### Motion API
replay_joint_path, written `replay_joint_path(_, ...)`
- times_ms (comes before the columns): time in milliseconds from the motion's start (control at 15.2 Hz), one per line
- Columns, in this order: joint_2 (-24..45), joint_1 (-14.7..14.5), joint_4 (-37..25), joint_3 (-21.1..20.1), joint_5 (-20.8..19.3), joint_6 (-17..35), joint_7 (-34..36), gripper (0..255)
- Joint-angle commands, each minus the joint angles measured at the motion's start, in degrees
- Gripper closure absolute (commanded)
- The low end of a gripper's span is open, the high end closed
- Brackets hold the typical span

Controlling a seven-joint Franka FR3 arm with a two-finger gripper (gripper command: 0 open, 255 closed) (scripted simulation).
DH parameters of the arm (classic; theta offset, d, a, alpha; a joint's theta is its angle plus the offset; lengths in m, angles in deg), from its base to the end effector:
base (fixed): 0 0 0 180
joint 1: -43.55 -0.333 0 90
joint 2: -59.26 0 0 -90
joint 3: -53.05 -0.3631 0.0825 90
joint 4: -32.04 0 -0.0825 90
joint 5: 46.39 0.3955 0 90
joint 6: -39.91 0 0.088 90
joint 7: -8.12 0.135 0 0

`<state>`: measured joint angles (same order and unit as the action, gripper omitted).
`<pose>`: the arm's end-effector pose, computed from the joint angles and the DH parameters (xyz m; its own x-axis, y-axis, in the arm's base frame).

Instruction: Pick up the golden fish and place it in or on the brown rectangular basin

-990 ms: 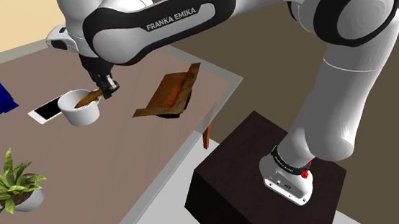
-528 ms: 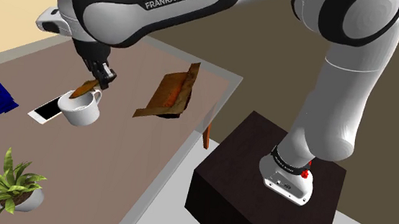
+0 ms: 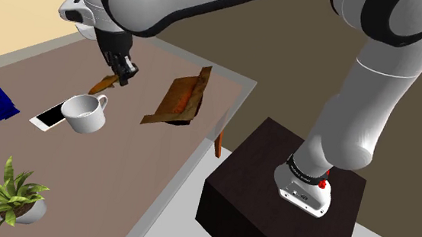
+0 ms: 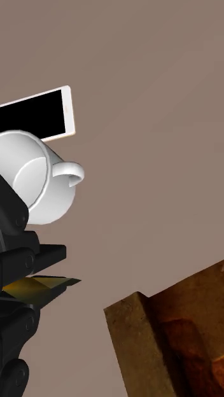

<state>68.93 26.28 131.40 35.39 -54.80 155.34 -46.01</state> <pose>0.5420 0.3495 0.5068 -0.0314 0.9995 -0.0023 0.9886 0.0313 0.1471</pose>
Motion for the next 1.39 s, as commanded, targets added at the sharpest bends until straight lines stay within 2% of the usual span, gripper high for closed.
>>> replay_joint_path(0, -4.0, 1.6, 5.1, 0.6, 1.6, 1.5, -2.4, 255)
replay_joint_path(528, -17.3, 6.1, 21.2, 5.1, 6.6, 5.5, -13.1, 255)
replay_joint_path(990, -27.6, 9.3, 32.5, 11.5, 8.4, 6.9, -23.7, 255)
replay_joint_path(1320, -26.4, 9.3, 35.3, 11.4, 8.3, 10.9, -23.5, 255)
